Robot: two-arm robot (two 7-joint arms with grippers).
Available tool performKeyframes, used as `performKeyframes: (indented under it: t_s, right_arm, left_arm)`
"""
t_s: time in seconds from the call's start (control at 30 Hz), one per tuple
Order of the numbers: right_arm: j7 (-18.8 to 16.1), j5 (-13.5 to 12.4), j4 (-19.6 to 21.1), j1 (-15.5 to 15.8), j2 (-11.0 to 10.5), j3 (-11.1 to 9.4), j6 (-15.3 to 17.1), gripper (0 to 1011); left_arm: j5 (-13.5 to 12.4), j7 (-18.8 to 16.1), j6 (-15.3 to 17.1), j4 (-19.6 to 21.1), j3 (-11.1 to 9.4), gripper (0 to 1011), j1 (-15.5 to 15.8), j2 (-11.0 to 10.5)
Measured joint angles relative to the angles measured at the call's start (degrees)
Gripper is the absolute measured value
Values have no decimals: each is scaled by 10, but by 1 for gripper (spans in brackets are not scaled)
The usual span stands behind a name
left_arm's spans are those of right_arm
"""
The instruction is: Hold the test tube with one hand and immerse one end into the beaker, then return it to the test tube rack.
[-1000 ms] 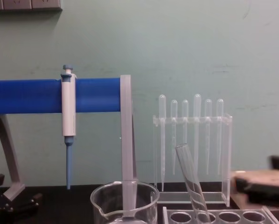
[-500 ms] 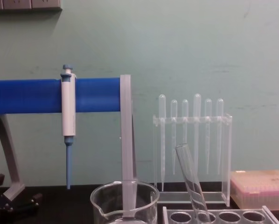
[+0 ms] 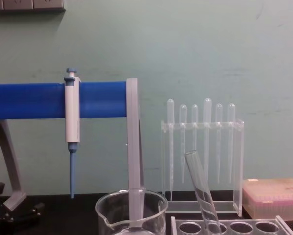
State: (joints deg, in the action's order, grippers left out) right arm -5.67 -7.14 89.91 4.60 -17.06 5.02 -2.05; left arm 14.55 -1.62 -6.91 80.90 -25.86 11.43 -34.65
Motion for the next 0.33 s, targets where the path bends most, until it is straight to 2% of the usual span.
performKeyframes:
  t_s: [0.33]
  right_arm:
    - [-1, -2, 3, 1, -1, -1, -1, 1003]
  left_arm:
    - [0, 0, 0, 0, 0, 1000, 0, 0]
